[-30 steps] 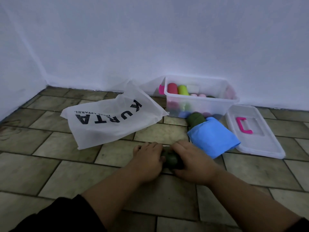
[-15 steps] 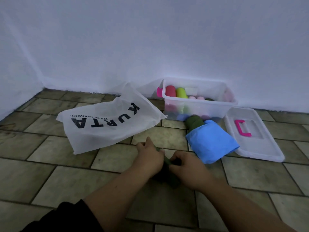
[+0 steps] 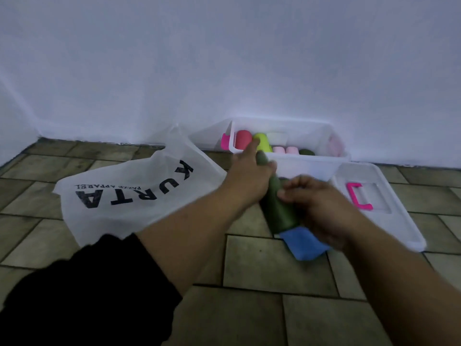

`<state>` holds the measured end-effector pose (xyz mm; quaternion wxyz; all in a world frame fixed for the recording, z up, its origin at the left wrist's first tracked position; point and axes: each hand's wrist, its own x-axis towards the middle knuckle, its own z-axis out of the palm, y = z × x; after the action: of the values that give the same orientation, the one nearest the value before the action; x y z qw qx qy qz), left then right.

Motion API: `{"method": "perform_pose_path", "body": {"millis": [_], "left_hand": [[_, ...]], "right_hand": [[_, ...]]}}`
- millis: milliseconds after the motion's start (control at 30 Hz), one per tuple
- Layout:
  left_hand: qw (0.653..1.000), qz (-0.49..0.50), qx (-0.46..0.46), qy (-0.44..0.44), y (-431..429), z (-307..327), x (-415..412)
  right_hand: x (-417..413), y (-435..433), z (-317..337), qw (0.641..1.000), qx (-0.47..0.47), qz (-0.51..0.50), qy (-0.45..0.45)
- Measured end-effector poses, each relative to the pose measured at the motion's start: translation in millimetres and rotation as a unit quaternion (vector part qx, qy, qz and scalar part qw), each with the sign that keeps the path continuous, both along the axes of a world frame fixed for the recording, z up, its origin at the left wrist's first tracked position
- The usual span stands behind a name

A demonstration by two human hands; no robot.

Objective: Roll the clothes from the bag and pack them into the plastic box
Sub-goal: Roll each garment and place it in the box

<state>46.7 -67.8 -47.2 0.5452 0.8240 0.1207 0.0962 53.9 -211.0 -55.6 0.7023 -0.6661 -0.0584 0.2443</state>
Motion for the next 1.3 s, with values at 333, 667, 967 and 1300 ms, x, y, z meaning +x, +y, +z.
{"method": "perform_pose_path", "body": {"millis": [333,667,967,1300], "left_hand": [[0.913,-0.026,0.366,0.180,27.2,-4.9,97.3],[0.909,-0.052,0.383,0.157,33.7,-17.0,101.0],[0.909,-0.053,0.381,0.161,32.8,-14.5,98.4],[0.909,-0.116,0.401,-0.020,24.7,-38.7,0.8]], "right_hand": [[152.2,17.1,43.7,0.958,-0.241,-0.119,-0.103],[180.1,72.6,11.7,0.732,-0.629,0.112,-0.239],[163.3,29.8,19.8,0.823,-0.438,-0.095,-0.349],[79.6,-70.3,-27.9,0.776,-0.612,0.029,-0.152]]}}
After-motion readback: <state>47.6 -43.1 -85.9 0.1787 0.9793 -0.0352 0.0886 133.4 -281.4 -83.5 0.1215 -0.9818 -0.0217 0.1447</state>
